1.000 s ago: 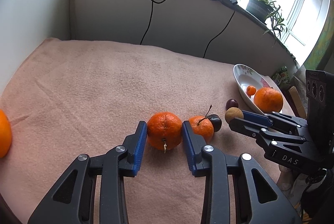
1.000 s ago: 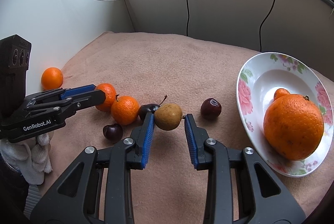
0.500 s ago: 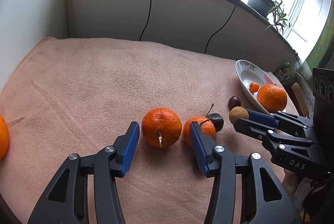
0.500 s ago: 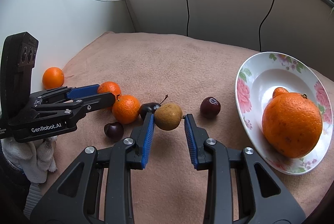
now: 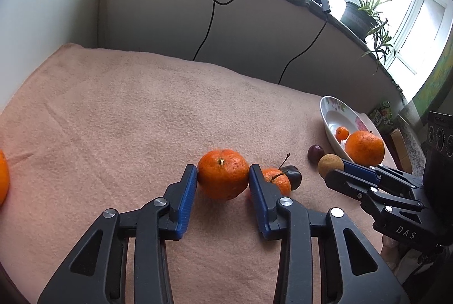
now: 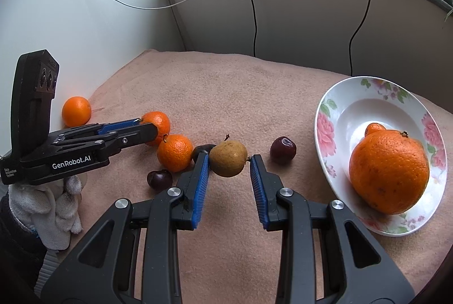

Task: Organize fruits
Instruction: 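Lift the tangerine with the left tool while the right tool lifts the brown pear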

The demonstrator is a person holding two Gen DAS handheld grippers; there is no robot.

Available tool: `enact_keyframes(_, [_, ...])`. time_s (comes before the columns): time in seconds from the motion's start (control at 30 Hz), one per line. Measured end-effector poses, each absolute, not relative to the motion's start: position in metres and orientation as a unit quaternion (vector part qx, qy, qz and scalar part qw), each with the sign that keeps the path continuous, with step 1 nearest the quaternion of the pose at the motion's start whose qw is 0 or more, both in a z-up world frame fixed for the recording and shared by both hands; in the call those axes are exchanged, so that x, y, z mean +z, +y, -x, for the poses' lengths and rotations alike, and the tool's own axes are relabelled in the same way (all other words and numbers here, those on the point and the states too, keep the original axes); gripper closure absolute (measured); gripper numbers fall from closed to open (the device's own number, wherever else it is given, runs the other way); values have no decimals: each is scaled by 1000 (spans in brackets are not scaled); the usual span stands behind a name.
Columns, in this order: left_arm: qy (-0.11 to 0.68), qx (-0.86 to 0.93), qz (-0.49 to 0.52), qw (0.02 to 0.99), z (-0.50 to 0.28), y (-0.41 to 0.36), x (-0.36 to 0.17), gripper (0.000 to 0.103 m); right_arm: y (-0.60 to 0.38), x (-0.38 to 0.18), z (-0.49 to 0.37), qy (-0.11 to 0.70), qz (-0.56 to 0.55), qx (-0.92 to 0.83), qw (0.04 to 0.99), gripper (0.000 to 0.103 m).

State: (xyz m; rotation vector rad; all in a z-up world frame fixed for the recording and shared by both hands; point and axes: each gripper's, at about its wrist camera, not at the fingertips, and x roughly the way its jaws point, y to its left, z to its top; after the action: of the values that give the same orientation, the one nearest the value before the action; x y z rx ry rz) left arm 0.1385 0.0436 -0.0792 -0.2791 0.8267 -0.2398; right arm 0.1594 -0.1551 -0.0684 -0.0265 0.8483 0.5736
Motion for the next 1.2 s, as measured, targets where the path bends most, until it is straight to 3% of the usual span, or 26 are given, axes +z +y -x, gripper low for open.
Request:
enact_keyframes(0.1, [393, -120, 128, 902, -141, 38, -72, 70, -158, -62, -156, 398, 12, 277, 875, 72])
enact_keyframes(0.2, [400, -115, 104, 903, -147, 30, -76, 80, -161, -60, -156, 395, 10, 276, 876, 72])
enact_keyframes(0.4, [397, -109, 96, 906, -142, 29, -77, 79, -165, -60, -152, 396, 3, 282, 874, 72])
enact_keyframes(0.47, [397, -112, 92, 906, -137, 30, -76, 76, -164, -59, -153, 395, 2, 284, 874, 72])
enact_keyframes(0.5, [398, -111, 92, 906, -136, 30, -76, 72, -164, -58, -153, 393, 3, 285, 874, 72])
enact_keyframes(0.53, [402, -110, 89, 905, -135, 30, -77, 60, -164, -57, -153, 392, 3, 285, 875, 72])
enact_keyframes(0.6, [409, -110, 86, 902, -134, 28, -81, 52, -164, -55, -152, 390, 2, 287, 875, 72])
enact_keyframes(0.8, [421, -126, 76, 895, -127, 20, -87, 52, -167, -50, -146, 384, 3, 288, 877, 72])
enact_keyframes(0.9, [427, -128, 78, 892, -124, 19, -90, 63, -170, -49, -146, 383, 0, 286, 879, 72])
enact_keyframes(1.2, [414, -128, 81, 898, -124, 18, -79, 63, -182, -38, -143, 371, -10, 282, 885, 72])
